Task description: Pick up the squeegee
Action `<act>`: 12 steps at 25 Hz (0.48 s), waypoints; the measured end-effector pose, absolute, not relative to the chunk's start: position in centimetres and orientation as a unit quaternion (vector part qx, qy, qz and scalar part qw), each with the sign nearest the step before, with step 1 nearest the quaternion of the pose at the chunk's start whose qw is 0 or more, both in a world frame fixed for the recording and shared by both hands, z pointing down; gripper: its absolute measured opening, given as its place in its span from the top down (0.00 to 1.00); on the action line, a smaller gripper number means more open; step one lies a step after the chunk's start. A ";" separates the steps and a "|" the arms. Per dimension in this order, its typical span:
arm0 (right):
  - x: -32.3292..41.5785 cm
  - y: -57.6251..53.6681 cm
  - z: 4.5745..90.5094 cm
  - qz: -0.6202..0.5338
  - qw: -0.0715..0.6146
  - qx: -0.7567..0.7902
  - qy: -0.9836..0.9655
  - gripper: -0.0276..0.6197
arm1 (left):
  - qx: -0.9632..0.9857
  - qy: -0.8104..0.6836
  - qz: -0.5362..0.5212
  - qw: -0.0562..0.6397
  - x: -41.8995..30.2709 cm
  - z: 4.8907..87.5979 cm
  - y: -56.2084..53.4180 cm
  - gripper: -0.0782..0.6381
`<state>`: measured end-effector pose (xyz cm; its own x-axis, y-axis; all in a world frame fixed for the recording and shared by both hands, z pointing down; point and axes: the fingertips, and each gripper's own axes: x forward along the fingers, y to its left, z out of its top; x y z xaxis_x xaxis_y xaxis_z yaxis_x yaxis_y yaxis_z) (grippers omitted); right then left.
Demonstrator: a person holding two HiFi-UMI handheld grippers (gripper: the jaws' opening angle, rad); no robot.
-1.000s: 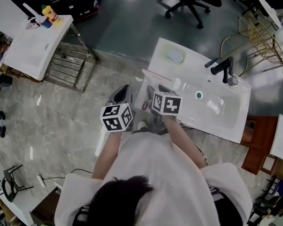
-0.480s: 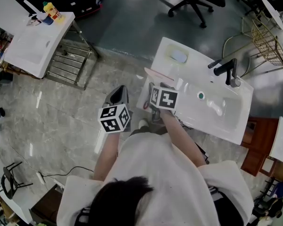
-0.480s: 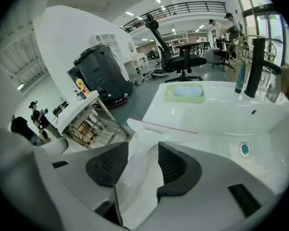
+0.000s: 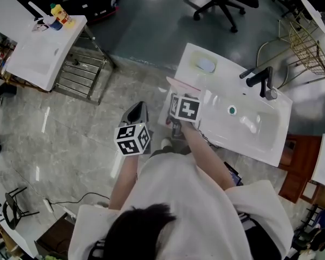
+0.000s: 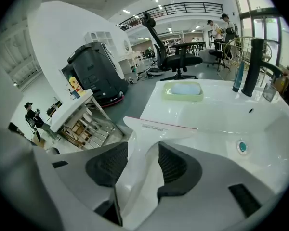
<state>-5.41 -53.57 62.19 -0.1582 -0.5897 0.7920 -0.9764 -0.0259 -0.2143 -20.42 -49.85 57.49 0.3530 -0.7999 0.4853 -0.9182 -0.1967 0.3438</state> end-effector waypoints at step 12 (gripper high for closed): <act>-4.6 -53.9 62.3 0.415 0.198 0.619 -0.637 0.79 | 0.764 -0.561 0.116 0.299 -20.8 58.4 -49.1 0.85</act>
